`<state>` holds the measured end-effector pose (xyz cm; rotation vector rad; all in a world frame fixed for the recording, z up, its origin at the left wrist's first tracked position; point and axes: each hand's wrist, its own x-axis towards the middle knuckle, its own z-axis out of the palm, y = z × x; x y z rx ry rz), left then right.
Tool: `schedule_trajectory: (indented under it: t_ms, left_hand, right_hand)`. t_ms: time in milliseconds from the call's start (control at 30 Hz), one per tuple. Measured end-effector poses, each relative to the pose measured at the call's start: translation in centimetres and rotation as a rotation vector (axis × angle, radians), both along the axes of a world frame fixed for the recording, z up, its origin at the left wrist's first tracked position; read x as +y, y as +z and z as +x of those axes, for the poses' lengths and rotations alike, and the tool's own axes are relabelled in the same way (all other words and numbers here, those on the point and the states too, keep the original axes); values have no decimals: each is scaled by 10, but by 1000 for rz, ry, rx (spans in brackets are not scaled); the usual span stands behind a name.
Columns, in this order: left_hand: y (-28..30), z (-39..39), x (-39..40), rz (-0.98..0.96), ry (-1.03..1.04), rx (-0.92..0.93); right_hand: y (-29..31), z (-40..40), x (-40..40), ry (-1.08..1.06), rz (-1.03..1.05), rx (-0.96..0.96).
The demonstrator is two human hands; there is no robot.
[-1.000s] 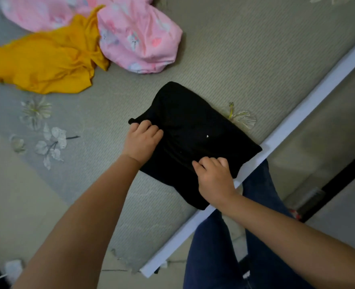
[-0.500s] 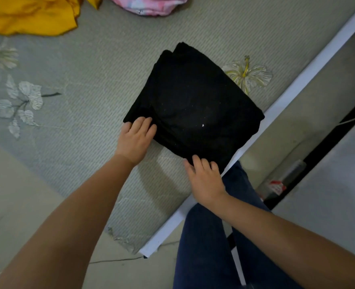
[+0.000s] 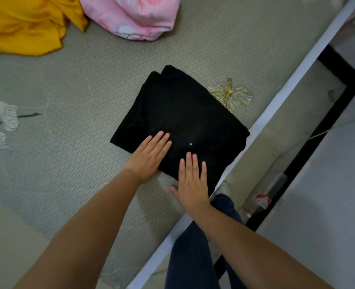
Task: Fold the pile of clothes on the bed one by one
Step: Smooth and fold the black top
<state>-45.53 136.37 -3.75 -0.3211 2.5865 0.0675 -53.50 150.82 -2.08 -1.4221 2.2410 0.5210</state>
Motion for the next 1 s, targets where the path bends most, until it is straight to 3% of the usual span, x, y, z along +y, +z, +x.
schedule_trajectory:
  t_ms: [167, 400, 533, 767, 1000]
  left_hand:
    - [-8, 3, -1, 73, 42, -24]
    - [-3, -2, -6, 65, -6, 341]
    - [-6, -5, -2, 63, 30, 362]
    - [17, -41, -3, 71, 139, 536]
    - [105, -139, -17, -68, 35, 606]
  right_hand:
    - [-9, -16, -4, 10, -192, 90]
    - [-29, -28, -2, 2, -466, 56]
    - [-20, -43, -12, -33, -626, -47]
    - [33, -87, -13, 32, -659, -164]
    - [112, -190, -21, 132, -764, -1]
